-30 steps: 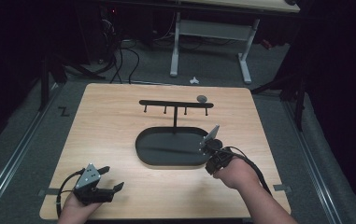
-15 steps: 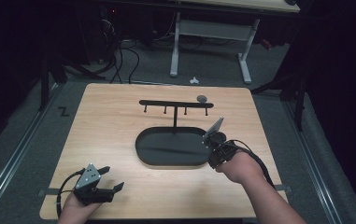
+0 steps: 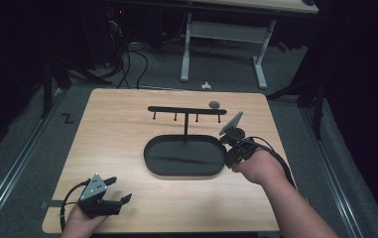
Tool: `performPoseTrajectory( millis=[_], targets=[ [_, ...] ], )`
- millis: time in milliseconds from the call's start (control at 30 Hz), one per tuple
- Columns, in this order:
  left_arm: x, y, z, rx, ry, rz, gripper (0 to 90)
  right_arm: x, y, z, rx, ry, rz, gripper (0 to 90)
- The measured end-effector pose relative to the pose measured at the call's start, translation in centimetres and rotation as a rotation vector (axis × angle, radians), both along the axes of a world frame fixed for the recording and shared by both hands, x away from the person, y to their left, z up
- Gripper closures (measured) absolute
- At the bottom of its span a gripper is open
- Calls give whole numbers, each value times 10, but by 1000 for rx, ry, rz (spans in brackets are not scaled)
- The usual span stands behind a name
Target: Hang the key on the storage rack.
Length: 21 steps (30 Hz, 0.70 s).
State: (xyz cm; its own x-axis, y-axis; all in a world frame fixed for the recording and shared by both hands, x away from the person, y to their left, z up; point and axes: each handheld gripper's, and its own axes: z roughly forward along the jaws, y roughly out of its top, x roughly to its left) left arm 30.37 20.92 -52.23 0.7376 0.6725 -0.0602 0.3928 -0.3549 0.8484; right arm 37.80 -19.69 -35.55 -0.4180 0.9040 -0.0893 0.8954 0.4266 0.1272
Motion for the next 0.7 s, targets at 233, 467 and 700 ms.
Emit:
performPoseTrajectory(
  millis=[233,467,700],
  targets=[
    [0,0,0,1,1,-1,178,5,2,10,8,-18,1,683],
    [0,0,0,6,3,-5,178,11,4,15,18,-29,4,683],
    [0,0,0,4,4,-3,178,17,3,16,15,-18,-4,683]
  ],
)
